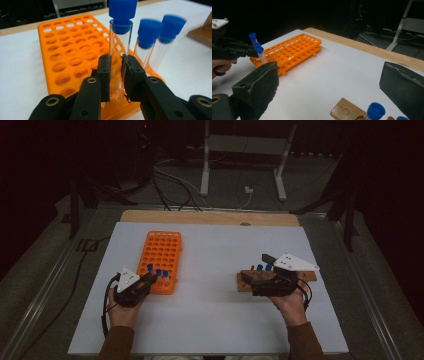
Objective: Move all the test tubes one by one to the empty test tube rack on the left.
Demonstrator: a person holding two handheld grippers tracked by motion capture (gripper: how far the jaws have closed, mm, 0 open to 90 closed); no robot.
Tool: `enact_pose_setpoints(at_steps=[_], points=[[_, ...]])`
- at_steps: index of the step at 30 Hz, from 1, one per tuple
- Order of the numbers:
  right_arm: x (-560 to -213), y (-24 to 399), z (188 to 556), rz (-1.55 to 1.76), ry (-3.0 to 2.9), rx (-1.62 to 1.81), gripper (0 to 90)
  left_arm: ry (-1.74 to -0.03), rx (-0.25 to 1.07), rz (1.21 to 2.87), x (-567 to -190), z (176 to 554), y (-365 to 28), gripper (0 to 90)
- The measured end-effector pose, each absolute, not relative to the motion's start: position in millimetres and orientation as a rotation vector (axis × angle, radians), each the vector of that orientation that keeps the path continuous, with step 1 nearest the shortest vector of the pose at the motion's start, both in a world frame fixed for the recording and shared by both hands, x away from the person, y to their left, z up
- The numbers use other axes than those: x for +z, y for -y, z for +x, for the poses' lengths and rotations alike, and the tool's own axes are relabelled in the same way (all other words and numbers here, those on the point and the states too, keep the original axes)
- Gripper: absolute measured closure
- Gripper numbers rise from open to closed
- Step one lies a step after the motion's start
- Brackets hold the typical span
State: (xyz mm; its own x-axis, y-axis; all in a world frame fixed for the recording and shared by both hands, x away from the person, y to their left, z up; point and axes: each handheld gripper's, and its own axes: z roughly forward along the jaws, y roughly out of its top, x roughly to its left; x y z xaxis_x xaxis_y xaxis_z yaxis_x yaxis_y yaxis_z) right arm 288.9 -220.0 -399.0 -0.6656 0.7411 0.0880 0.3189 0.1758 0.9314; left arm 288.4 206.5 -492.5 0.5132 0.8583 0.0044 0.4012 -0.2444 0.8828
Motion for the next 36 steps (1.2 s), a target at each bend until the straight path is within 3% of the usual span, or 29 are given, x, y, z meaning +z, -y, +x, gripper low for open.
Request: enact_pose_setpoints(at_steps=[21, 26, 36], points=[[-401.2, 226.3, 287.4, 1.011, -2.065, 1.495, 2.4, -1.094, 0.593, 1.886, -497.8, 287.9, -206.3, 76.9], [-401.3, 227.2, 288.2, 1.016, -2.061, 1.498, 2.4, -1.114, 0.602, 1.857, -495.7, 286.2, -209.7, 63.6], [-401.8, 234.2, 289.5, 1.037, -2.045, 1.487, 2.4, -1.096, 0.561, 1.791, -484.4, 275.8, -218.6, 51.7]])
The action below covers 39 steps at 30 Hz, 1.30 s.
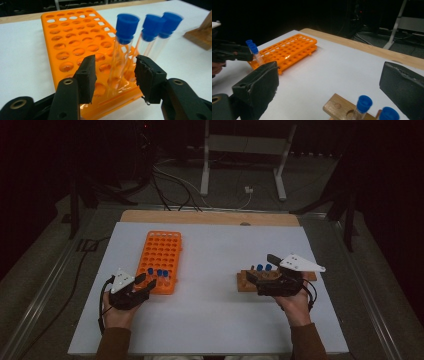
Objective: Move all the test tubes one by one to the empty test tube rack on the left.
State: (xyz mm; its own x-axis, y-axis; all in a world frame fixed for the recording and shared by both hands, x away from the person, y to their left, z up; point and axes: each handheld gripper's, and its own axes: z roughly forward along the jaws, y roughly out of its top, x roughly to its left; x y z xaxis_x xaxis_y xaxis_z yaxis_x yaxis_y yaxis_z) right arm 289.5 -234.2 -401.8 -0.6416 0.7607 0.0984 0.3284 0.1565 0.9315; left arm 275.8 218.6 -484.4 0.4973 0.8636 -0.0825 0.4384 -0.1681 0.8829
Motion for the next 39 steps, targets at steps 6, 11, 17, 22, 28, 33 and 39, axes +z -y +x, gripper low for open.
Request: enact_pose_setpoints(at_steps=[6, 11, 17, 22, 28, 33, 39], points=[[-401.7, 243.9, 292.0, 1.063, -2.022, 1.473, 2.4, -1.067, 0.504, 1.742, -478.3, 270.7, -220.4, 40.9], [-402.4, 251.1, 293.9, 1.083, -2.004, 1.459, 2.5, -1.067, 0.548, 1.734, -471.6, 265.9, -216.7, 21.5], [-407.3, 257.3, 296.5, 1.095, -1.996, 1.392, 2.5, -1.043, 0.552, 1.739, -467.2, 262.2, -214.7, 6.7], [-414.1, 265.5, 300.0, 1.126, -1.981, 1.391, 2.5, -1.044, 0.564, 1.733, -465.3, 262.2, -213.7, 1.2], [-424.4, 276.0, 302.9, 1.169, -1.982, 1.378, 2.9, -1.052, 0.567, 1.728, -465.4, 262.6, -213.9, 1.2], [-431.1, 280.7, 304.1, 1.176, -2.002, 1.349, 6.4, -1.051, 0.569, 1.729, -465.3, 262.8, -212.5, 1.2], [-439.5, 282.5, 306.6, 1.184, -2.048, 1.327, 16.3, -1.05, 0.566, 1.724, -465.3, 262.6, -211.8, 1.3]])
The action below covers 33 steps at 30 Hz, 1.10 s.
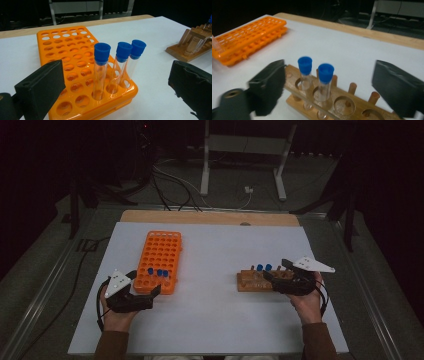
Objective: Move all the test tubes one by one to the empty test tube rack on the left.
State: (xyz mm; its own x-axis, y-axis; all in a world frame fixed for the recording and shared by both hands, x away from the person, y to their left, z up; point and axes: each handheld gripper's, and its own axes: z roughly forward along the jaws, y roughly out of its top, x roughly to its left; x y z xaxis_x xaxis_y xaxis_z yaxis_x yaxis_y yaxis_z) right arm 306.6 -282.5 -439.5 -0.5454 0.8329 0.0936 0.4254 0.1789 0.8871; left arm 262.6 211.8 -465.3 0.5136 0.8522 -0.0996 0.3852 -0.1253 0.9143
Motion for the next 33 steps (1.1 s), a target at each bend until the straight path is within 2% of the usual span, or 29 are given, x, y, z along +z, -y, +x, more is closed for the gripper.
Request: enact_pose_setpoints(at_steps=[5, 12, 17, 23, 33], points=[[-448.7, 280.1, 308.0, 1.172, -2.087, 1.278, 29.1, -1.051, 0.57, 1.724, -465.2, 262.6, -211.8, 1.3], [-459.8, 278.8, 310.5, 1.143, -2.132, 1.244, 58.3, -1.051, 0.571, 1.728, -465.7, 262.9, -211.0, 1.3], [-462.1, 276.1, 312.4, 1.134, -2.121, 1.252, 68.7, -1.052, 0.575, 1.729, -465.5, 262.6, -210.6, 1.3], [-463.7, 271.2, 312.7, 1.117, -2.117, 1.259, 75.9, -1.051, 0.576, 1.731, -465.4, 262.6, -210.6, 1.3], [-461.0, 271.6, 310.3, 1.108, -2.09, 1.262, 77.2, -1.049, 0.577, 1.73, -465.3, 262.6, -210.8, 1.3]])
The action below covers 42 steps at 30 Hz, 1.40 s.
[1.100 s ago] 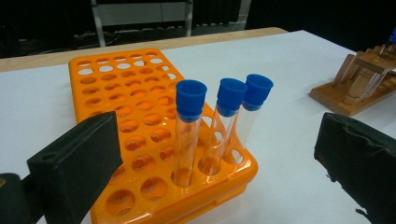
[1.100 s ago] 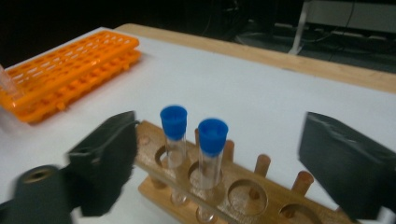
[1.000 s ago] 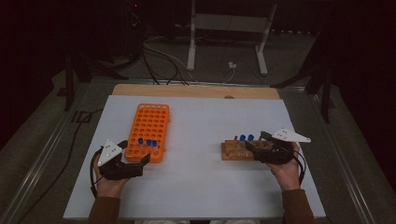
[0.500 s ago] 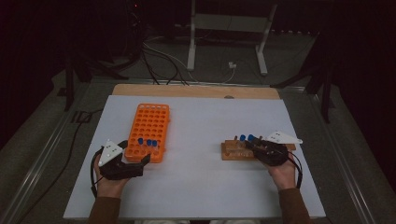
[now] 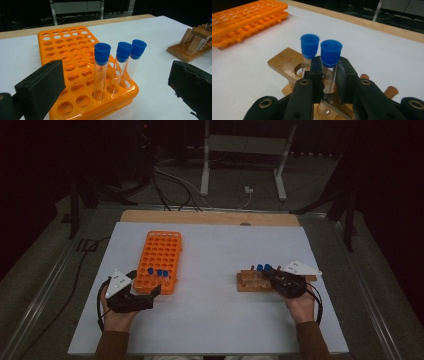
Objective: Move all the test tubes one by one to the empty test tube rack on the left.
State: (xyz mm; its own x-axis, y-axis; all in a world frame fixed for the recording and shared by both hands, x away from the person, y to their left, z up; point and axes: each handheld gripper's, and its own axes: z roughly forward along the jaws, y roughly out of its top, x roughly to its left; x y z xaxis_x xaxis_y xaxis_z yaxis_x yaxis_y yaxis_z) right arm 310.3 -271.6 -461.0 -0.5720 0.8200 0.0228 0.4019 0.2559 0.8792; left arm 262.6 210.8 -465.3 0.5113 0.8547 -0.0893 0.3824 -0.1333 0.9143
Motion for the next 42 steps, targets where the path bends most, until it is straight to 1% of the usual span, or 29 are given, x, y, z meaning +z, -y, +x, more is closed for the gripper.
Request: enact_pose_setpoints(at_steps=[10, 27, 36, 42], points=[[-442.3, 278.6, 304.0, 1.098, -2.024, 1.322, 77.2, -1.048, 0.585, 1.734, -465.2, 262.7, -209.6, 1.2], [-414.1, 272.4, 296.9, 1.026, -2.014, 1.339, 77.3, -1.042, 0.593, 1.74, -464.8, 262.7, -207.7, 1.2], [-404.7, 272.5, 291.1, 0.997, -2.023, 1.358, 77.3, -1.041, 0.593, 1.744, -464.7, 262.9, -206.7, 1.2], [-404.0, 264.0, 288.8, 0.969, -2.053, 1.364, 77.3, -1.04, 0.594, 1.741, -464.4, 262.8, -206.3, 1.2]])
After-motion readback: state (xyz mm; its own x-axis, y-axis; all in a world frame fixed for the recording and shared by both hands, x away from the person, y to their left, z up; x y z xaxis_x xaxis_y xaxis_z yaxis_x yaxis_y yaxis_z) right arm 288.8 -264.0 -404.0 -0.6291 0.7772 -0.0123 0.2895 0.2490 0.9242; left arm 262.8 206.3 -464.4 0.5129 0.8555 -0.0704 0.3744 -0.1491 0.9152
